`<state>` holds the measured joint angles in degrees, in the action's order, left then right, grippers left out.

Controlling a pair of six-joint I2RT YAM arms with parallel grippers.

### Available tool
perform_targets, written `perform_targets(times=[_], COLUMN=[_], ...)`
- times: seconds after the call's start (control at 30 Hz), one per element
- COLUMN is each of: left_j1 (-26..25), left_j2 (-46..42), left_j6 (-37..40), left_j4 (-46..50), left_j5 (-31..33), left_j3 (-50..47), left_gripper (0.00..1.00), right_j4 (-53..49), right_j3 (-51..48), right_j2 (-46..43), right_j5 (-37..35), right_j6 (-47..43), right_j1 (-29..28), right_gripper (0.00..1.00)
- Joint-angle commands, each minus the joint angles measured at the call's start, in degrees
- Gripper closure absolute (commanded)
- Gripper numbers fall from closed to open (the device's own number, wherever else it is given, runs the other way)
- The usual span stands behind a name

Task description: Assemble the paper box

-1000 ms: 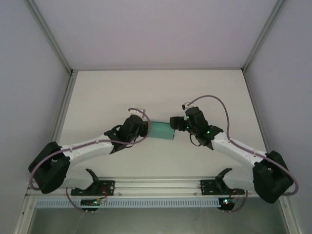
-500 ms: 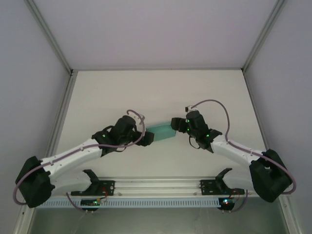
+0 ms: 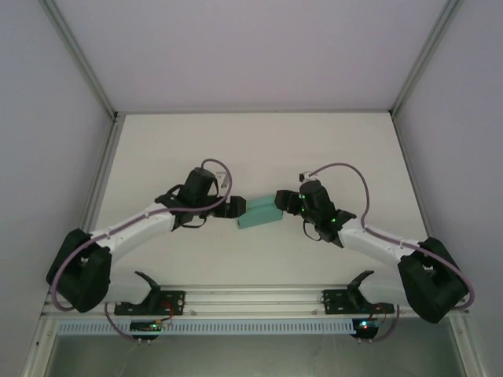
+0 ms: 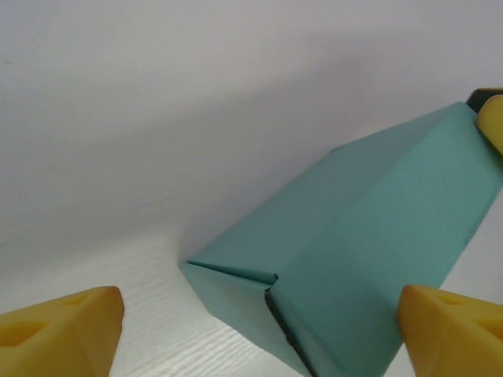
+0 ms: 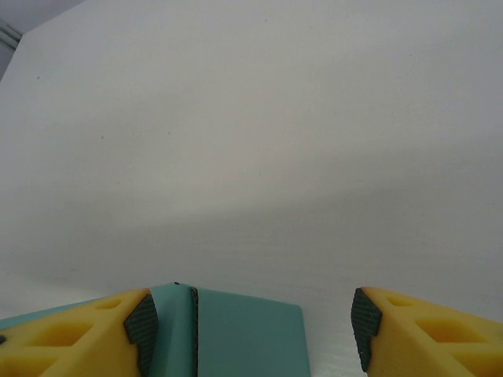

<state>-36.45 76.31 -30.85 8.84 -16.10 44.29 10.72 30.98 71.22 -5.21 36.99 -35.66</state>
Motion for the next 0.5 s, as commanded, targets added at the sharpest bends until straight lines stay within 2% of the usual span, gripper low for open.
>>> perform_targets(times=[0.0, 0.13, 0.3, 0.4, 0.47], left_j1=[1.14, 3.30, 3.57, 3.92, 4.47], left_j2=[1.43, 2.25, 3.15, 4.47, 5.71], left_j6=[-2.19, -5.69, -8.12, -8.79, -10.02], left_j4=[-2.52, -8.48, -15.53, -20.01, -22.69], left_j5=[-3.72, -6.27, -6.95, -6.34, -6.87], left_j3=[-3.51, -10.55, -17.85, -21.11, -22.35], left_gripper=[0.28, 0.50, 0.62, 0.67, 0.72], right_j4=[-9.18, -6.45, -0.94, 2.97, 4.93], right_j3=[-3.68, -6.81, -12.24, -15.00, -15.69], right_j2=[3.05, 3.74, 5.61, 7.22, 8.41], right_j5=[0.36, 2.95, 6.37, 8.60, 9.87], right_j6=[-0.24, 1.32, 1.31, 0.76, 0.54], right_j1=[-0.20, 0.40, 1.57, 1.94, 2.00], right_gripper=[0.36, 0.43, 0.49, 0.57, 0.65])
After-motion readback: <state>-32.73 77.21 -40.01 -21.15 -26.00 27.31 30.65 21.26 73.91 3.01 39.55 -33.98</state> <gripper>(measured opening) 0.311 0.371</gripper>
